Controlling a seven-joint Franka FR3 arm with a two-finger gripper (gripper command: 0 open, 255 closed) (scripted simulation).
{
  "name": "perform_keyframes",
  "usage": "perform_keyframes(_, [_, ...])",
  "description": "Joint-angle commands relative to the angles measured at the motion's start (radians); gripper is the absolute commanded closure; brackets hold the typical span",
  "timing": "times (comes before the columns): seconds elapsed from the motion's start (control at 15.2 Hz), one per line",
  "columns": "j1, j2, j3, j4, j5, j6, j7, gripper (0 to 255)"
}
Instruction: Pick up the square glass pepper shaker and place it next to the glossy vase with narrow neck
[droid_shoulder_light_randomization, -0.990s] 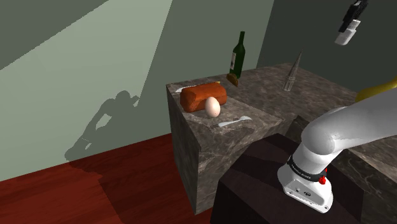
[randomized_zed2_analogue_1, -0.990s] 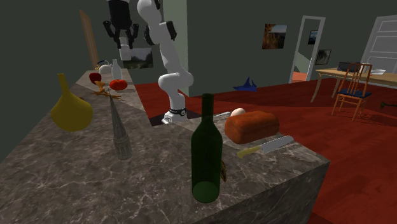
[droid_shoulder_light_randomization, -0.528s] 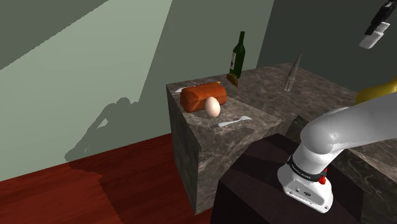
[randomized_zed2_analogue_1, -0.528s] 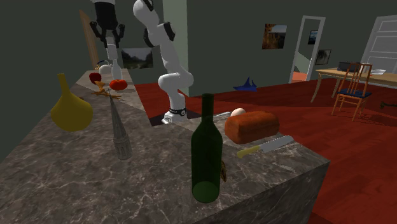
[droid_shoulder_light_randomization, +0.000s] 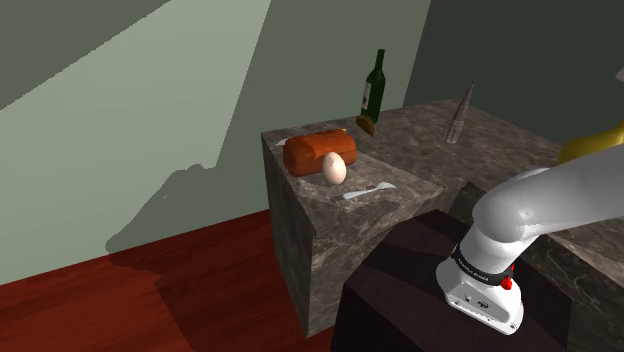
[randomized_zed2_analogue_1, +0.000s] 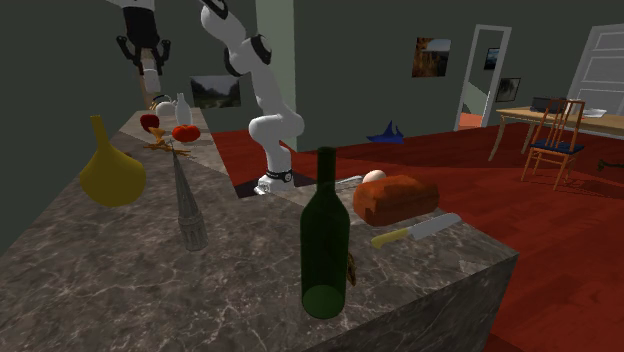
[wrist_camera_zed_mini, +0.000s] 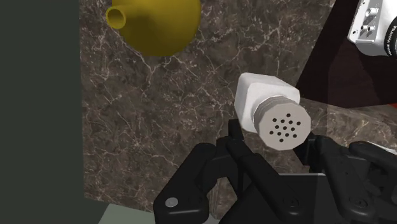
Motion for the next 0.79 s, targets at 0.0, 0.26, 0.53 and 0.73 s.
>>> perform_keyframes(0.0, [0.008,0.001,-0.045,0.035,-0.015,-0.012,-0.051,255])
perform_keyframes(0.26, [0.061,0.021,-0.174,0.134,-0.040,-0.033,-0.161,255])
perform_keyframes(0.53, [0.167,0.038,-0.341,0.266,-0.067,-0.063,-0.271,255])
perform_keyframes(0.73, [0.294,0.030,-0.487,0.397,-0.105,-0.100,-0.347,255])
